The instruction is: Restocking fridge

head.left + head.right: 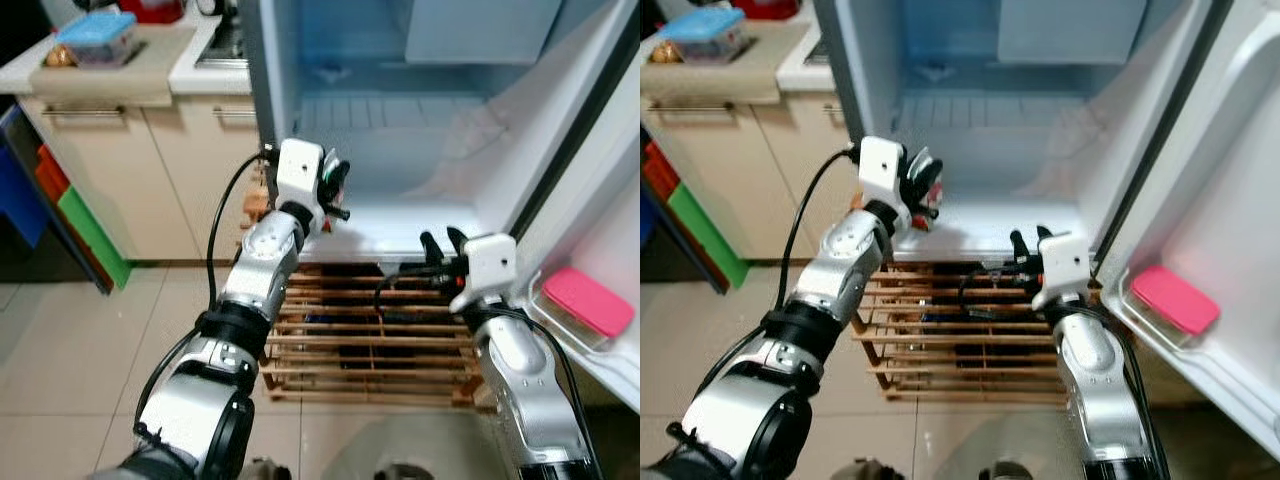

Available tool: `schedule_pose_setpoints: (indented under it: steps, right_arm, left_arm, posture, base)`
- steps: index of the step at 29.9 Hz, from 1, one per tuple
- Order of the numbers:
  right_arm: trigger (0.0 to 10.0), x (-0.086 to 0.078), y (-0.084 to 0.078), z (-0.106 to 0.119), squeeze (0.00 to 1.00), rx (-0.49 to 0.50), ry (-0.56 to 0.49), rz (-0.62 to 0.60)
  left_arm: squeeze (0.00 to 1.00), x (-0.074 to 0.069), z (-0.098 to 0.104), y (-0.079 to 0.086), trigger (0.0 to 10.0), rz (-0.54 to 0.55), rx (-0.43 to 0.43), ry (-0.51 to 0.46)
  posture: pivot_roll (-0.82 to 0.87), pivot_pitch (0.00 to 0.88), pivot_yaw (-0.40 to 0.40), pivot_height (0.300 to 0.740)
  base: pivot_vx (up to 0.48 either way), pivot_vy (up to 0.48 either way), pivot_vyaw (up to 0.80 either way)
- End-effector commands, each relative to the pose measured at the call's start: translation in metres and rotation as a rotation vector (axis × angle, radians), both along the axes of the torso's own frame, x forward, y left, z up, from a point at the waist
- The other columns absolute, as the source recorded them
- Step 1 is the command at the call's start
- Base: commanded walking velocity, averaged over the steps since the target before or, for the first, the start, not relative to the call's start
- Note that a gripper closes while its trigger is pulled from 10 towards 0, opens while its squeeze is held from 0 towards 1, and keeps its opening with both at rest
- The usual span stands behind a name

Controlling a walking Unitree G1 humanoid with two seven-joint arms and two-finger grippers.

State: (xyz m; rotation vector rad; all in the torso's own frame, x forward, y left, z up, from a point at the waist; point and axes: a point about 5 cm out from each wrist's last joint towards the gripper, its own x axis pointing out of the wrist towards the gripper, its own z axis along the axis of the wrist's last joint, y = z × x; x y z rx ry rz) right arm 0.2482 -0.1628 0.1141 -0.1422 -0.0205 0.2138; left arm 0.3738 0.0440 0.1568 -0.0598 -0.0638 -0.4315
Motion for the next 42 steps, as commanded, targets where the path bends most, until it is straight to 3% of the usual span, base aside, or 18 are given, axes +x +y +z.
schedule_pose_setpoints:
  steps: [1, 6, 9, 13, 16, 19, 23, 31, 34, 37, 40, 41, 42]
  right_arm:
    - [10.0, -0.004, 0.001, 0.007, 0.0, -0.017, -0.006, 0.016]
    - [10.0, -0.035, -0.006, 0.013, 0.0, -0.038, 0.025, -0.005]
    - [10.0, -0.054, -0.008, 0.016, 0.0, -0.044, 0.051, -0.02]
    - [10.0, -0.071, -0.005, 0.019, 0.0, -0.037, 0.085, -0.027]
    - [10.0, -0.081, -0.002, 0.021, 0.0, -0.037, 0.112, -0.016]
    - [10.0, -0.086, -0.002, 0.023, 0.0, -0.038, 0.124, -0.018]
    - [10.0, -0.098, -0.005, 0.025, 0.0, -0.043, 0.162, -0.03]
    - [10.0, -0.114, -0.006, 0.027, 0.0, -0.054, 0.209, -0.044]
    - [10.0, -0.118, -0.008, 0.028, 0.0, -0.057, 0.228, -0.049]
    - [10.0, -0.119, -0.008, 0.028, 0.0, -0.059, 0.231, -0.048]
    - [10.0, -0.117, -0.009, 0.027, 0.0, -0.066, 0.236, -0.041]
    - [10.0, -0.116, -0.009, 0.027, 0.0, -0.067, 0.236, -0.039]
    - [10.0, -0.116, -0.009, 0.028, 0.0, -0.068, 0.236, -0.037]
  left_arm:
    - [0.0, -0.001, -0.001, -0.011, 10.0, -0.011, 0.015, -0.003]
    - [0.0, -0.006, -0.004, -0.029, 10.0, -0.052, -0.022, 0.005]
    - [0.0, -0.004, 0.012, -0.035, 10.0, -0.08, -0.102, -0.058]
    - [0.0, 0.003, 0.034, -0.033, 10.0, -0.043, -0.057, -0.161]
    - [0.0, 0.013, 0.052, -0.018, 10.0, 0.044, -0.024, -0.221]
    - [0.0, 0.017, 0.058, -0.01, 10.0, 0.077, -0.02, -0.236]
    - [0.0, 0.029, 0.069, 0.019, 10.0, 0.179, 0.044, -0.256]
    - [0.0, 0.036, 0.068, 0.046, 10.0, 0.312, 0.16, -0.254]
    - [0.0, 0.037, 0.061, 0.066, 10.0, 0.386, 0.198, -0.225]
    - [0.0, 0.038, 0.061, 0.07, 10.0, 0.412, 0.204, -0.216]
    - [0.0, 0.04, 0.063, 0.085, 10.0, 0.513, 0.096, -0.163]
    - [0.39, 0.041, 0.063, 0.088, 10.0, 0.54, 0.06, -0.143]
    - [0.39, 0.041, 0.062, 0.09, 10.0, 0.554, 0.043, -0.132]
  posture:
    - [-0.32, 0.159, 0.033, 0.72]
    - [-0.41, 0.235, 0.011, 0.72]
    - [-0.45, 0.274, -0.004, 0.72]
    - [-0.47, 0.309, -0.023, 0.72]
    - [-0.48, 0.332, -0.031, 0.72]
    - [-0.48, 0.342, -0.036, 0.72]
    - [-0.51, 0.377, -0.046, 0.72]
    - [-0.55, 0.409, -0.057, 0.72]
    - [-0.55, 0.412, -0.062, 0.72]
    - [-0.54, 0.411, -0.063, 0.72]
    - [-0.54, 0.412, -0.067, 0.72]
    - [-0.54, 0.411, -0.069, 0.72]
    - [-0.54, 0.411, -0.069, 0.72]
  base:
    - [0.0, 0.0, 0.0]
    - [0.0, 0.0, 0.0]
    - [0.0, 0.0, 0.0]
    - [0.0, 0.0, 0.0]
    - [0.0, 0.0, 0.0]
    - [0.0, 0.0, 0.0]
    - [0.0, 0.0, 0.0]
    - [0.0, 0.0, 0.0]
    - [0.0, 0.0, 0.0]
    - [0.0, 0.0, 0.0]
    - [0.0, 0.0, 0.0]
    - [0.0, 0.0, 0.0]
    - [0.0, 0.0, 0.0]
